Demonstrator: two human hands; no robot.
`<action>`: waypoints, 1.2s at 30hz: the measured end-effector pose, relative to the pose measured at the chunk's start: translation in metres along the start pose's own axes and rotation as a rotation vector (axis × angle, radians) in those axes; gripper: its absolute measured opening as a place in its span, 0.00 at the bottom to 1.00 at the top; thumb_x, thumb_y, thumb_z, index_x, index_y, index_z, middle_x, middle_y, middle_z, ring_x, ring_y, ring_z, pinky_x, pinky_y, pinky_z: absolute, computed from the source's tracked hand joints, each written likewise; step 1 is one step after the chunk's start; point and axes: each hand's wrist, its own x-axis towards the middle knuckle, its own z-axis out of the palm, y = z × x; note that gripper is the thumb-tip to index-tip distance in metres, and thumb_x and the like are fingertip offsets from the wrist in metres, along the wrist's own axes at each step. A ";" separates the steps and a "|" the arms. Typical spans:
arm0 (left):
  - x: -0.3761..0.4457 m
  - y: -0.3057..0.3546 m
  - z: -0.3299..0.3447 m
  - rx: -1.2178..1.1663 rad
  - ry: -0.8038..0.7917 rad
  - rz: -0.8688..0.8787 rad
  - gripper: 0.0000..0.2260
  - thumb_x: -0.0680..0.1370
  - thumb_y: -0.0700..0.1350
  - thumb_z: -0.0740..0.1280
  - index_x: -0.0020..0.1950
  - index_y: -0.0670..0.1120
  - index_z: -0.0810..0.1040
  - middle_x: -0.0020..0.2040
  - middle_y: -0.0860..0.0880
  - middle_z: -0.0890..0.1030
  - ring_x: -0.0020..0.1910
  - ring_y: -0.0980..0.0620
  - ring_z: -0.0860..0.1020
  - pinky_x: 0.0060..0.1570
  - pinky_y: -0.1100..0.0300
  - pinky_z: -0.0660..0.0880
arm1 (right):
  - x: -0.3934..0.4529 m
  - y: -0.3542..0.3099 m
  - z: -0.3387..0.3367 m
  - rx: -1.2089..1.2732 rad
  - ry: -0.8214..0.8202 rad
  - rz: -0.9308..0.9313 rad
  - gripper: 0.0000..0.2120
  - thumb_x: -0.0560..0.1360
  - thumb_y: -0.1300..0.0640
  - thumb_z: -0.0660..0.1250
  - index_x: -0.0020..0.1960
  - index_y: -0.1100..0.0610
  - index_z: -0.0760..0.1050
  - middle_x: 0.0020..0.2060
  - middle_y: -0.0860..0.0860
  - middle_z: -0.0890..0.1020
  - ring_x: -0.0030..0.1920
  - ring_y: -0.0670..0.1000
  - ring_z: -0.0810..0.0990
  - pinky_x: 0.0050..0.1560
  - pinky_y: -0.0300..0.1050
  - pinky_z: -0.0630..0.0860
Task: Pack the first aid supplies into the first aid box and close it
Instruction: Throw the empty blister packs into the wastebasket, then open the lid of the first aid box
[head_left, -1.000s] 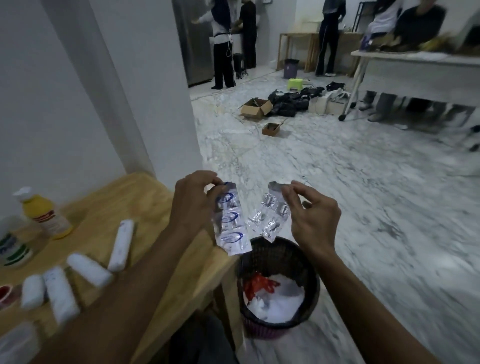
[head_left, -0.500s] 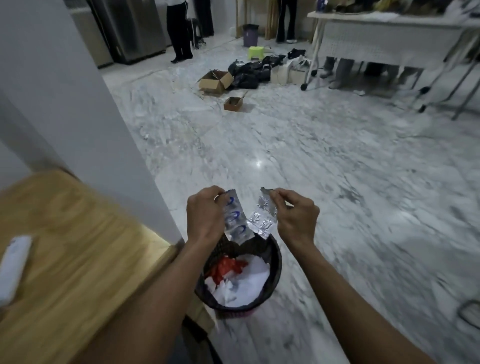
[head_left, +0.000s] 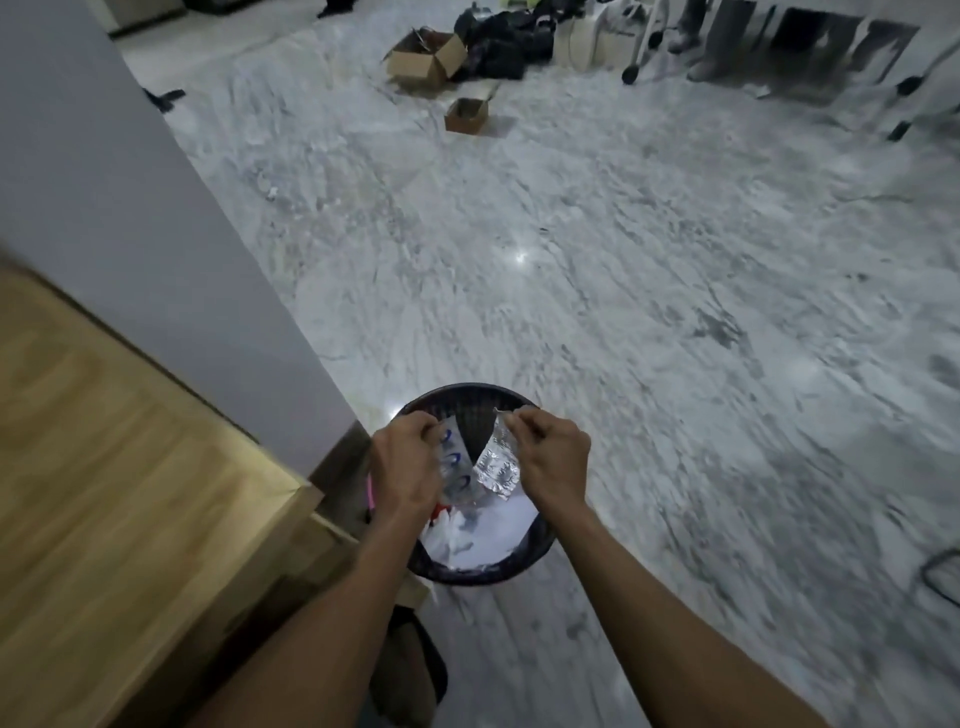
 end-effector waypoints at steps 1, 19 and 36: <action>0.002 -0.002 0.002 0.013 -0.005 -0.007 0.05 0.76 0.41 0.69 0.50 0.43 0.83 0.45 0.43 0.84 0.39 0.49 0.77 0.44 0.54 0.76 | 0.001 0.002 0.003 -0.003 -0.024 0.011 0.10 0.75 0.52 0.72 0.48 0.59 0.83 0.41 0.55 0.86 0.42 0.51 0.83 0.46 0.46 0.78; -0.006 0.012 -0.009 -0.001 -0.077 0.064 0.22 0.77 0.48 0.69 0.69 0.43 0.71 0.65 0.45 0.77 0.63 0.44 0.74 0.61 0.51 0.71 | 0.000 -0.020 -0.004 -0.052 -0.051 0.078 0.24 0.77 0.46 0.67 0.69 0.56 0.73 0.63 0.52 0.79 0.64 0.52 0.77 0.64 0.43 0.71; -0.103 0.113 -0.155 -0.273 0.173 0.298 0.25 0.76 0.58 0.67 0.71 0.49 0.71 0.69 0.50 0.74 0.65 0.51 0.75 0.61 0.55 0.73 | -0.100 -0.185 -0.110 0.218 0.047 -0.143 0.19 0.78 0.45 0.65 0.65 0.54 0.77 0.60 0.47 0.82 0.55 0.43 0.78 0.60 0.42 0.74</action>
